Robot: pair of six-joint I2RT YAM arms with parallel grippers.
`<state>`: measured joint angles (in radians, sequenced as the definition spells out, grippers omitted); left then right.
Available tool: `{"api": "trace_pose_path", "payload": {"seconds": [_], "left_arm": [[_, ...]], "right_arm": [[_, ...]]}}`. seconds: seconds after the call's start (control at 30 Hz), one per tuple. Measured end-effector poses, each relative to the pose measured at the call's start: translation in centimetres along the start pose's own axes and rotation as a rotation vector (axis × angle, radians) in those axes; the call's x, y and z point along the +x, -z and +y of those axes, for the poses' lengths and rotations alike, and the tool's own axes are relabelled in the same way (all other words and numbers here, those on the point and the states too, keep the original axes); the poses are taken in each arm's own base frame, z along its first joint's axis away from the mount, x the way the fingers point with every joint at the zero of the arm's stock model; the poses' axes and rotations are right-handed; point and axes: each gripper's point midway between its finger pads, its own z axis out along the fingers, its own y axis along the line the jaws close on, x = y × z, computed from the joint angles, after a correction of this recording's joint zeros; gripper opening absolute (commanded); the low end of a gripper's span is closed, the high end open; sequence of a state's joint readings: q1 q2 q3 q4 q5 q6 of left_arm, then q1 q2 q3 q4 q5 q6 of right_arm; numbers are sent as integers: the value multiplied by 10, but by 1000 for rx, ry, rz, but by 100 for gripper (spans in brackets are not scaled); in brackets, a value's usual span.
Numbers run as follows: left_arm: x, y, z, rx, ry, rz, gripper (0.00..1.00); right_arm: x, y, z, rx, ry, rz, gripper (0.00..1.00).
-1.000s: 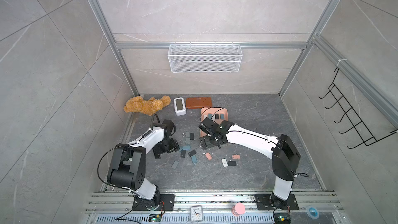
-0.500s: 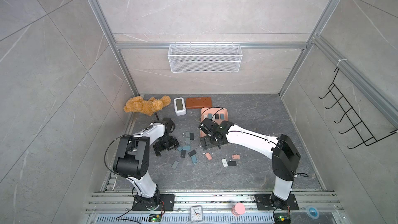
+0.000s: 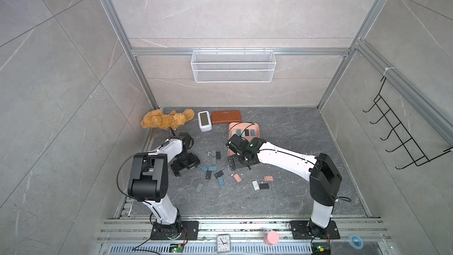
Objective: Put the eraser in the storage box
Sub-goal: Pick up the eraser from the center of the board.
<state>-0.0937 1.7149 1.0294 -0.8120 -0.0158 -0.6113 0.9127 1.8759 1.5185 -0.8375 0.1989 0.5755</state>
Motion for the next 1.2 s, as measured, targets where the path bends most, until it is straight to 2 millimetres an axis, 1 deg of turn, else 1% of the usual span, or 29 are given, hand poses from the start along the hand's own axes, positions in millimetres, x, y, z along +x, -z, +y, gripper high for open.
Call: {"api": "trace_pose_path", "payload": {"seconds": [0.17,0.33,0.57,0.77,0.9,0.97,1.07,1.13,1.2], "left_arm": [[-3,-4,-6,17,-9,21,93],[-13,-3,-13,26,-17,9,93],[-23,-4,-18,21,-48,-2,90],[-26,-4,-19,19,-87,-11,79],[-29,-4,-20,21,-110,-23,67],[-31,-4,-21,21,-121,-30,64],[-32,-4,-21,21,-140,-35,55],[-33,-4,-21,23,-149,-40,52],[-34,-4,-21,22,-159,-42,46]], "right_arm": [[1,0,-1,5,-6,-1,100],[6,1,-5,18,-8,1,100],[5,2,-7,25,-18,-4,100],[5,4,-9,33,-26,-8,100],[5,5,-11,39,-28,-8,100],[6,5,-11,41,-28,-6,100],[6,5,-12,45,-27,-6,100],[6,5,-12,46,-27,-5,100],[7,5,-12,47,-27,-4,100]]}}
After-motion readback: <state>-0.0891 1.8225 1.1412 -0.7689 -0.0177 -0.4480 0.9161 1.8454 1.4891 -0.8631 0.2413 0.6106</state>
